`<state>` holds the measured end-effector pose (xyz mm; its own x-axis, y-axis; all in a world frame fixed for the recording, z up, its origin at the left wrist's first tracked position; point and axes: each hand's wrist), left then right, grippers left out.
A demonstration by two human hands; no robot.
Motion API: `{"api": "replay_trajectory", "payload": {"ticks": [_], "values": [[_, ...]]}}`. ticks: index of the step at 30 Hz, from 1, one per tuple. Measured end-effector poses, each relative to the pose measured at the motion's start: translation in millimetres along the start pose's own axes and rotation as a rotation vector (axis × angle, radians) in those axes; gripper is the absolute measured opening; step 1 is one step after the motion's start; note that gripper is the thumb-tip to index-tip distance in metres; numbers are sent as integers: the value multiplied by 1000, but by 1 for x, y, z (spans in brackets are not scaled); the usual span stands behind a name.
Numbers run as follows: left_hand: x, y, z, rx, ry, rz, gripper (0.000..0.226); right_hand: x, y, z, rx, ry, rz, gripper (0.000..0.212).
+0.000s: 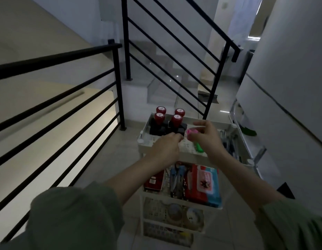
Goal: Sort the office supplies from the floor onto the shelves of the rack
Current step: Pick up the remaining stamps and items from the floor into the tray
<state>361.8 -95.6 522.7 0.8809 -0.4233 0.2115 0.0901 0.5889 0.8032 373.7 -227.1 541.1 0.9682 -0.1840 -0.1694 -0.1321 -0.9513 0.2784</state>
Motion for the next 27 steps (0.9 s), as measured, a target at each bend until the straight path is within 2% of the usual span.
{"api": "replay_trajectory", "payload": {"ticks": [2,5,8,11,14,17,20,23,25,27], "values": [[16,-5,-3,100,-36,-77,48,11,-1,3,-23,-32,-30,31],[13,-10,-18,183,10,-209,49,20,-6,8,-49,-81,-69,36],[22,-12,-16,181,-6,-180,45,25,-15,14,9,-136,-123,47],[20,-16,-19,225,14,-153,41,28,-22,17,40,-148,-155,47],[17,-14,-16,322,39,-150,39,27,-24,15,-167,-74,-142,41],[7,-13,-13,451,16,-59,41,18,-25,14,-328,108,-2,33],[-12,-19,-10,399,-89,174,42,-8,-20,20,-168,289,181,22],[-42,-32,-6,264,-157,414,34,-50,-18,45,9,407,243,8],[-78,-55,-9,165,-117,416,36,-81,-25,86,37,339,207,8],[-121,-90,-24,97,-28,294,44,-110,-38,138,13,199,153,11]]}}
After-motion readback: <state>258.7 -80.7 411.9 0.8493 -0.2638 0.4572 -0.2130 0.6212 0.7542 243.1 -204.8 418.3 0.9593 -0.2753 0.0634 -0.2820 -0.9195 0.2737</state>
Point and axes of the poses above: each hand's wrist, its own x-axis towards the middle knuckle, its own y-axis out of the back of the hand, z = x × y, and after that the axes turned 10 degrees about -y, right-handed
